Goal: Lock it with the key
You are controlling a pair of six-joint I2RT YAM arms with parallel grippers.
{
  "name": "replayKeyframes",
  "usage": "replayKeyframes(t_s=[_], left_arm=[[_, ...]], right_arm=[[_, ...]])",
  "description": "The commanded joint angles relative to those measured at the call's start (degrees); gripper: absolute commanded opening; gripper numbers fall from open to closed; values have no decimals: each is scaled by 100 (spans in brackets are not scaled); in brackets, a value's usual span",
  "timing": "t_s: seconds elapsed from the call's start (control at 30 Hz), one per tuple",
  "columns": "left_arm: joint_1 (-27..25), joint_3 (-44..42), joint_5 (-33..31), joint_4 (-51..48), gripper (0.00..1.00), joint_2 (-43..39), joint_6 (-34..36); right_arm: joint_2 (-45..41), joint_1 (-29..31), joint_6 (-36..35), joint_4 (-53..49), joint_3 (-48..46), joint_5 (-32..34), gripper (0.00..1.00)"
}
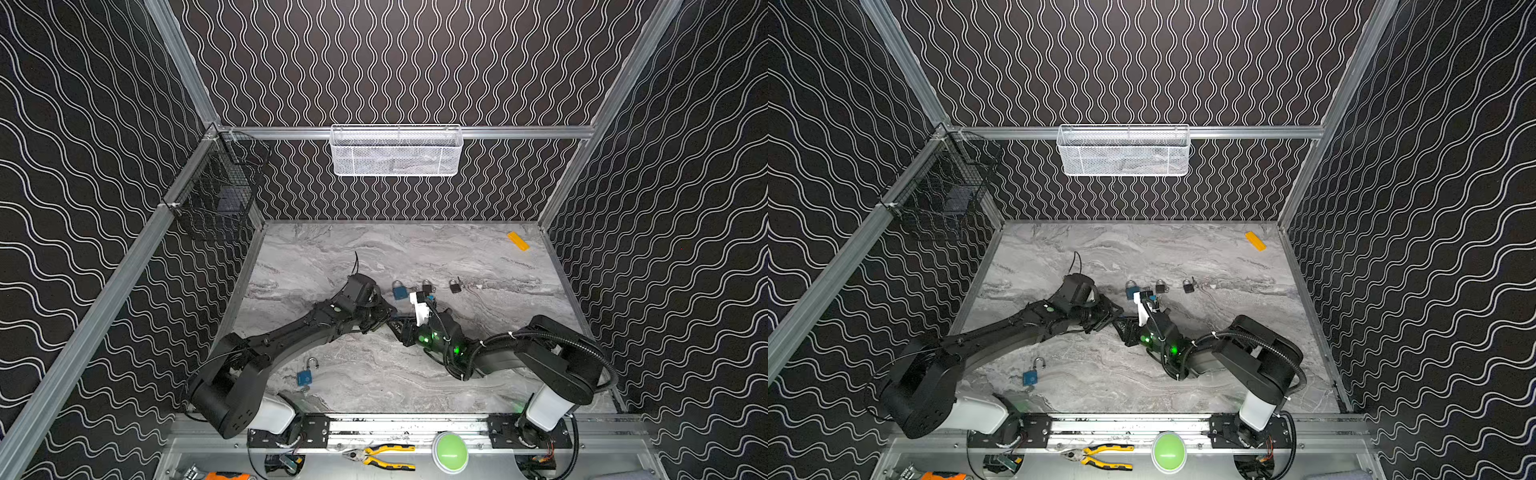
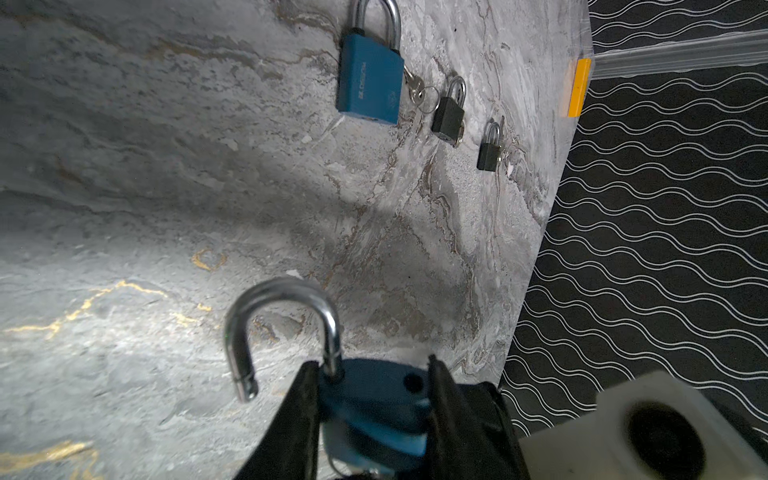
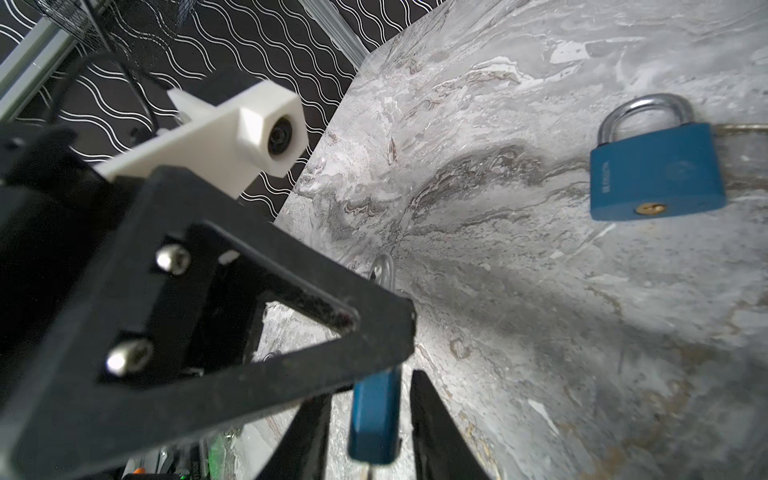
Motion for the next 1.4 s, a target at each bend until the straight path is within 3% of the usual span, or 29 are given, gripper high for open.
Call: replayKeyframes(t_s=[0.0,0.43,0.57,0.63,0.73,0.8,1.03,1.17,1.27,1.37], left_arm=[[23,-12,75,342,21,-28,-37],[83,-141,188,486,21,-98,-52],[79,-173,242,534,22,-78,-60],[79,-177,252,559,33,-104,-15],[100,-156,192,622,58,-230,176],[158,-55,119,485,65,-351,407],[302,182,-98,39,76,-1148,1513],[331,301,-497,-755,78,-1704,2253],[379,284,-919,-1469,79,-1943,2462],[447,180,-888,-1687,78,-1902,2522]], right_arm=[[15,17,-101,216,91,121,29],[119,5,-151,354,108,55,14],[171,3,-166,418,144,-1,1],[172,2,-176,454,125,-21,0],[109,2,-147,418,80,9,0],[-3,-52,-133,308,56,-111,0],[-610,-306,-83,-416,24,-764,0],[-1006,-510,-16,-965,22,-1092,0],[-1270,-671,-23,-1401,90,-1385,0],[-1489,-844,149,-1503,63,-1726,0]])
